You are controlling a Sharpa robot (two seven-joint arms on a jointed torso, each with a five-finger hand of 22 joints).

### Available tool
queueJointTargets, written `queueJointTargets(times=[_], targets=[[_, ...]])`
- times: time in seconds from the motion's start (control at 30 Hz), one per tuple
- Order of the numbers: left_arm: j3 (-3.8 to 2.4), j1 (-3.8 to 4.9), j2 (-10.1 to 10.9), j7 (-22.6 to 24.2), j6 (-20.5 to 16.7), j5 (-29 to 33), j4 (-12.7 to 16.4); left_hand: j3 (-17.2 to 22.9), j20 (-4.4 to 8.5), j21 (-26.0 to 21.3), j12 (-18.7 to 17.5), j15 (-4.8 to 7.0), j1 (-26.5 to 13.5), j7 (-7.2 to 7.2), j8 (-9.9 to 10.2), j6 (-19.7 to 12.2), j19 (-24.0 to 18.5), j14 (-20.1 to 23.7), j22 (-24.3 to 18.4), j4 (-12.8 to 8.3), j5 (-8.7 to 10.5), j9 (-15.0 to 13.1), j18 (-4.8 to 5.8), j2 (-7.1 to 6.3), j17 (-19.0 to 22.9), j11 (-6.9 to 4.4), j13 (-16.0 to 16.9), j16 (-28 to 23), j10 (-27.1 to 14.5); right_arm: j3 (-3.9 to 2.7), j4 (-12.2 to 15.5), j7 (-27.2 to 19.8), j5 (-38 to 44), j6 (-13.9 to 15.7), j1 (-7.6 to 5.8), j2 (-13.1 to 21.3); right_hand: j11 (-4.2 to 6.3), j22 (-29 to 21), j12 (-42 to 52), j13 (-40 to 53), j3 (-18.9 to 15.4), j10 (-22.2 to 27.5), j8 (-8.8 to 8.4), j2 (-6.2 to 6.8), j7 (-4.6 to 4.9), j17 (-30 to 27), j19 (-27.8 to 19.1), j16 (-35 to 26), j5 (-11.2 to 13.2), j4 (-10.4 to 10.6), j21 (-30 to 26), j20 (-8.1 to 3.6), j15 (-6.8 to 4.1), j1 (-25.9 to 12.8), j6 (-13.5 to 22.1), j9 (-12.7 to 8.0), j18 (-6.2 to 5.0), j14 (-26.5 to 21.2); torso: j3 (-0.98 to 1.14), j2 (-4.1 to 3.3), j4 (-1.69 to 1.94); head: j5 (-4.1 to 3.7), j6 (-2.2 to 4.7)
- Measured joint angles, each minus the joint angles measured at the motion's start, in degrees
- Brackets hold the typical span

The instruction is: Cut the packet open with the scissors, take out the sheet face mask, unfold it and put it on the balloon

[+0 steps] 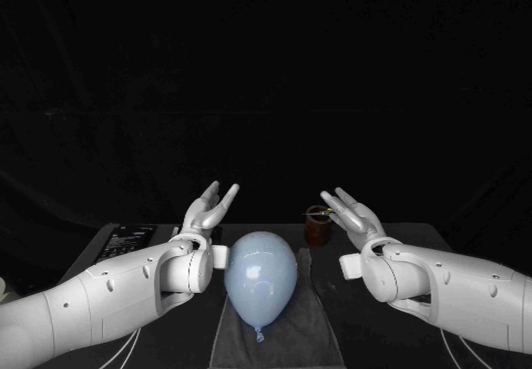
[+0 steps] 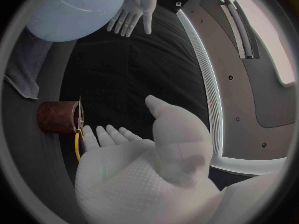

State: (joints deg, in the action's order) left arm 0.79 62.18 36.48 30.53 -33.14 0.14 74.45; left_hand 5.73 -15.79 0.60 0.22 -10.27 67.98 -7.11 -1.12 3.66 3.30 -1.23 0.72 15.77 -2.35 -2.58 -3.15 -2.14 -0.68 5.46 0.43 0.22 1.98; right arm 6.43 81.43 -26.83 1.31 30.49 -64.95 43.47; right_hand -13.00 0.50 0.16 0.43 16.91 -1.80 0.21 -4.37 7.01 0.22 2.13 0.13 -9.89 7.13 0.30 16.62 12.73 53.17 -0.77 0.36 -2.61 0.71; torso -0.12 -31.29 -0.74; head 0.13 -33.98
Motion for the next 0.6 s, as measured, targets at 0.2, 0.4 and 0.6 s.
queueJointTargets(times=[0.2, 0.4, 0.6], targets=[[0.06, 0.23, -0.76, 0.99, 4.02, -0.58, -1.58, 0.05, -0.71, 0.00, 0.00, -0.30, 2.42, 0.00, 0.00, 0.00, 0.11, -0.13, 0.00, 0.69, 0.00, -0.15, -0.38, -0.07, -0.05, 0.30, 0.06, 0.00, 0.30, 1.95, -3.03, 1.49, 1.84, -8.94, -1.71, -0.46, -0.17, 0.00, 0.00, 0.01, 0.13, 0.01, 0.00, -0.07, 0.00, 0.00, 0.09, 0.00, -0.08, 0.13, 0.00, 0.11, 0.08, 0.46, 0.00, 0.07, 0.00, -0.10, -0.02, 0.00, -0.02, 0.00, 0.00], [0.07, 0.23, -0.77, 1.47, 5.50, -0.88, -1.63, 0.05, -0.71, 0.00, 0.00, -0.51, 2.42, 0.00, 0.00, 0.02, 0.11, 0.08, 0.05, 0.69, 0.00, -0.23, -0.37, -0.07, -0.05, 0.30, 0.06, 0.00, 0.30, 2.68, -4.28, 2.57, 3.20, -14.65, -2.37, -0.64, -1.66, 0.36, 0.46, 0.41, 0.91, -2.01, 1.06, -0.37, 0.15, 0.90, 1.02, 1.02, -0.87, -0.80, 0.60, 0.38, 1.58, 0.76, -1.97, 0.81, -0.03, 2.32, -0.02, -0.01, -0.02, 0.00, -0.02], [0.07, 0.25, -0.05, 1.75, 6.40, -0.95, -1.47, -0.22, -0.98, 0.25, 0.64, -4.17, 3.22, -0.25, -1.29, 2.65, 0.43, -2.92, 0.14, 0.78, -0.22, -1.45, -0.37, 0.74, -1.54, 2.36, 0.51, 1.41, 2.37, 2.62, -3.20, 2.37, 3.71, -16.05, -2.44, 0.23, -2.04, 1.01, 2.03, 1.26, 1.68, -9.09, 4.02, 0.30, 0.44, 2.51, 4.52, 3.58, -2.08, -3.12, 2.00, 0.36, 2.02, 2.98, -7.67, 2.79, -0.89, 8.30, -0.02, 0.00, -0.02, -0.04, -0.02]])
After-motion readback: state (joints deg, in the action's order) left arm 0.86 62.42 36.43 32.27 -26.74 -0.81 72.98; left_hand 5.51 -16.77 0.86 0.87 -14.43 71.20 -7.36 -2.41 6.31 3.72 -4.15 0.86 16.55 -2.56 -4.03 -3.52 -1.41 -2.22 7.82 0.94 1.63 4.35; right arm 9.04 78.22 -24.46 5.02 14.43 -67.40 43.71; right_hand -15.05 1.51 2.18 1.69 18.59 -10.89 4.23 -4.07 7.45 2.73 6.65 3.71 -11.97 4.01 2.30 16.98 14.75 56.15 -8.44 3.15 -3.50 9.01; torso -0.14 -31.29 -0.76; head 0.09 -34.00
